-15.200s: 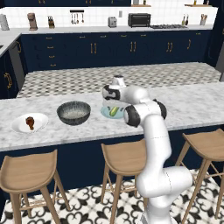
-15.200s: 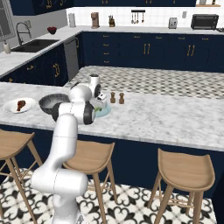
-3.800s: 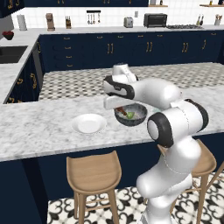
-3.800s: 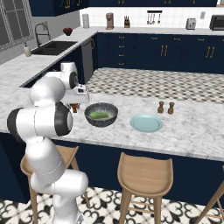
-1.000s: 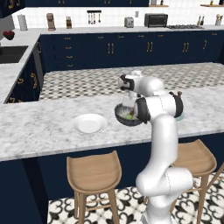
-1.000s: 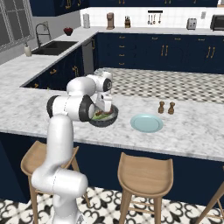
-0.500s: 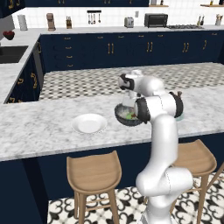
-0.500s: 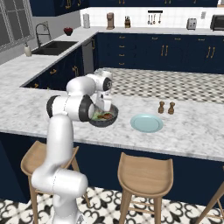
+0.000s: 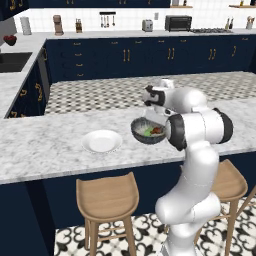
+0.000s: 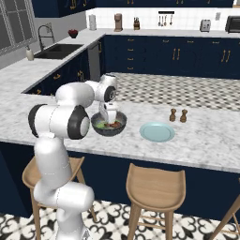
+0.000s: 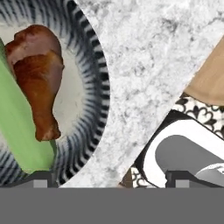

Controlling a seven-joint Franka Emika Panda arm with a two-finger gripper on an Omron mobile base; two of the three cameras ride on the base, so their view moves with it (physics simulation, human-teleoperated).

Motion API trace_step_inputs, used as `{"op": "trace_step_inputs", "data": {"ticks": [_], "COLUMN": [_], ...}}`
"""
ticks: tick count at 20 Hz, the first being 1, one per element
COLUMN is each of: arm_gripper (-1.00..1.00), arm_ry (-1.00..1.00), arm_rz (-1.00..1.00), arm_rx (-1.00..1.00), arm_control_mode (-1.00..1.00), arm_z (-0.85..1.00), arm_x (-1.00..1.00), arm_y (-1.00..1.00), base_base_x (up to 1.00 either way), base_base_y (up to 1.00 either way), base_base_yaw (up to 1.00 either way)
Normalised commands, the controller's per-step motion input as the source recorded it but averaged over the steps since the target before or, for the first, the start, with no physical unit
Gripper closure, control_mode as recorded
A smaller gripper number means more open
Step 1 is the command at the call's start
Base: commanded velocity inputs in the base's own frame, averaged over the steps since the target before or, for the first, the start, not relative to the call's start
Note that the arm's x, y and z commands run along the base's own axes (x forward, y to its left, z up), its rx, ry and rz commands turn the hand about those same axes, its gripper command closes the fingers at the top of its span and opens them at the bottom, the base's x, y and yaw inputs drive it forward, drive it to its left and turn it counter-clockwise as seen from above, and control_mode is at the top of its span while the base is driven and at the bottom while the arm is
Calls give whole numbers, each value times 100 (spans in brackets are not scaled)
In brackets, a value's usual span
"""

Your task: Pick the chicken drumstick and corn from their plates and place them in the bowl. Then put the bowl in the fridge.

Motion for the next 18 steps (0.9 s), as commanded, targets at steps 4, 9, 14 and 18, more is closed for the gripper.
{"op": "trace_step_inputs", "data": {"ticks": [4, 9, 14, 18], "arm_gripper": [-100, -100, -100, -100], "arm_ry": [-14, -1, 0, 0], "arm_rz": [-10, 0, 0, 2], "arm_rx": [1, 2, 1, 2], "arm_control_mode": [-100, -100, -100, -100], "arm_z": [5, 0, 1, -19], "arm_x": [-21, 26, 50, 20], "arm_y": [-5, -14, -14, -7], "base_base_x": [0, 0, 0, 0], "base_base_y": [0, 0, 0, 0], "base_base_yaw": [0, 0, 0, 0]}}
